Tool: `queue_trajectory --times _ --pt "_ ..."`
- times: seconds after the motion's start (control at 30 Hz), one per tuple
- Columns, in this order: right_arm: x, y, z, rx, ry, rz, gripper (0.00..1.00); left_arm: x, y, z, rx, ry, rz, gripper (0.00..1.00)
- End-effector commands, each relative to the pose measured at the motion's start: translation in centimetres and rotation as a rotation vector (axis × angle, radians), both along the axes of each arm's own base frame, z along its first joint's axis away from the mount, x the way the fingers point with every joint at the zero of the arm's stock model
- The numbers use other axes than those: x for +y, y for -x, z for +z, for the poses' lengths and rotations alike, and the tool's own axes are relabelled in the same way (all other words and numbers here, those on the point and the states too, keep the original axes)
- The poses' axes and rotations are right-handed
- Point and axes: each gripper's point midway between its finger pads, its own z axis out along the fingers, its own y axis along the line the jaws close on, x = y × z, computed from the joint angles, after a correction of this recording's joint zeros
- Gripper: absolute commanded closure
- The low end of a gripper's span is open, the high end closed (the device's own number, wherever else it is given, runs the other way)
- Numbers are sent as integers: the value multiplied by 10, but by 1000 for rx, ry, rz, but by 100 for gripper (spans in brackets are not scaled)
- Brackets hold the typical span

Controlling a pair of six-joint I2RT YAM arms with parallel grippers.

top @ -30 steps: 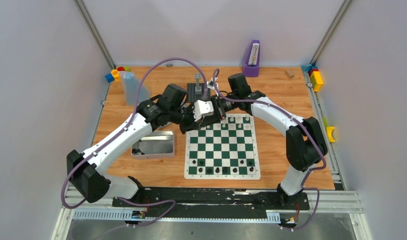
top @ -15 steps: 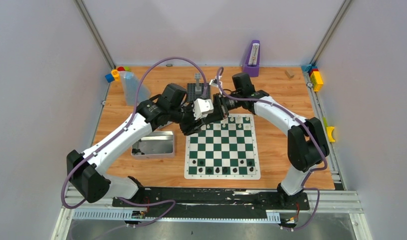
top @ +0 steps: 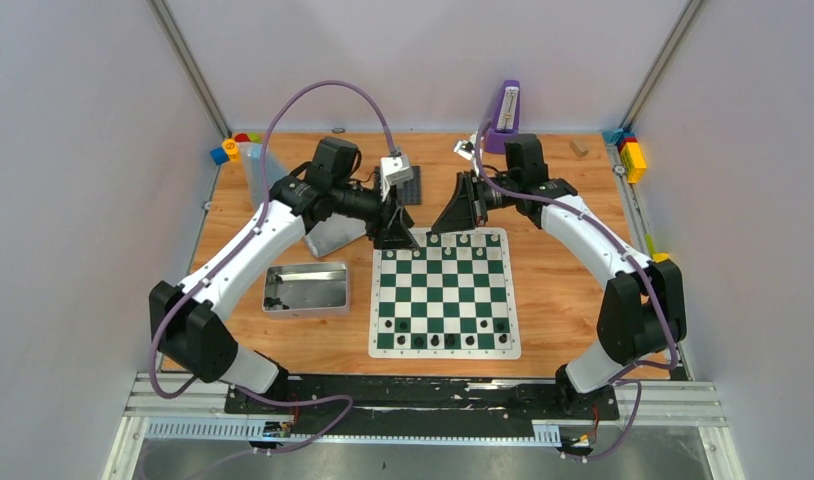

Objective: Set up the chess pieces on the board
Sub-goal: Place the chess piece on the chessboard.

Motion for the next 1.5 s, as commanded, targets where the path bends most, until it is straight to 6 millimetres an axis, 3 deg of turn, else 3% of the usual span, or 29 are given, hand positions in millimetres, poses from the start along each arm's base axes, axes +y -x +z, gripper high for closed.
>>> queue_trajectory --times 0.0,0.2,0.53,1.1,1.47 --pt "-4 10 16 -34 -55 48 100 -19 12 36 187 178 -127 30" --pt "-6 13 20 -16 -74 64 100 -23 7 43 247 225 -157 37" --pt "-5 11 19 1 -77 68 100 -30 0 37 313 234 -166 46" --pt "-3 6 17 12 -76 60 100 -34 1 34 357 253 -177 51" --pt "-3 6 20 6 -82 64 100 -35 -1 28 368 246 -168 49"
